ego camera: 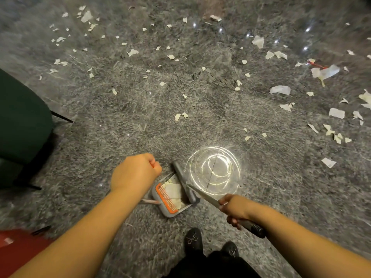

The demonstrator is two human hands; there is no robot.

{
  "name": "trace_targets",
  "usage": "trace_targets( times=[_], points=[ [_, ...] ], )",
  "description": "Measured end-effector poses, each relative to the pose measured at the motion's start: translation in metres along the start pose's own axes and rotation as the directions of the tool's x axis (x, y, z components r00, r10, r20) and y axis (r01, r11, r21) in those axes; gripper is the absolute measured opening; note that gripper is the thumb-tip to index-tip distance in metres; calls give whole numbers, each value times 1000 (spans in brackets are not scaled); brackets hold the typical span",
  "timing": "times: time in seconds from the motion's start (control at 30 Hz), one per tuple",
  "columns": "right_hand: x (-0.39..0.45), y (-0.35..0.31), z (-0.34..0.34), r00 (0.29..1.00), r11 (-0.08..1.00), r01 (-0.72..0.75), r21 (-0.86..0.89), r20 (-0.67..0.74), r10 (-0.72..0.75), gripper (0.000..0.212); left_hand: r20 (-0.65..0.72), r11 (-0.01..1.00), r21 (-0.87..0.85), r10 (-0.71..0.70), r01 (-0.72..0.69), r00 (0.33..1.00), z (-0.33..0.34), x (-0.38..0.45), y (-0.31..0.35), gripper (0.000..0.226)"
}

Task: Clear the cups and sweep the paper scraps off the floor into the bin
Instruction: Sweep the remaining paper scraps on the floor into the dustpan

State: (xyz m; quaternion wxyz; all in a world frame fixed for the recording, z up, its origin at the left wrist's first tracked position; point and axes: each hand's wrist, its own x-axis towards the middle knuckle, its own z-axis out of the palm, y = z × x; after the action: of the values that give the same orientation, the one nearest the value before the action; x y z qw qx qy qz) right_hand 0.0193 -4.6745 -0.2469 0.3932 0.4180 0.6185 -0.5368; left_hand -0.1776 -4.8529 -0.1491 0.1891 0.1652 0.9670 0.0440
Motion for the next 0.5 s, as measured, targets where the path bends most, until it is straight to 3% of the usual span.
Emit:
trace_targets(
  times=[0.23, 0.5],
  points=[
    [-15, -16, -2, 999, 997, 50, 65, -18, -49, 24, -34, 991, -109, -83, 79, 996, -16, 6, -27, 20],
    [-14, -76, -56, 991, 980, 109, 168, -100, -93, 20, -98, 958, -225, -204, 177, 974, -40, 37, -30, 19]
  ],
)
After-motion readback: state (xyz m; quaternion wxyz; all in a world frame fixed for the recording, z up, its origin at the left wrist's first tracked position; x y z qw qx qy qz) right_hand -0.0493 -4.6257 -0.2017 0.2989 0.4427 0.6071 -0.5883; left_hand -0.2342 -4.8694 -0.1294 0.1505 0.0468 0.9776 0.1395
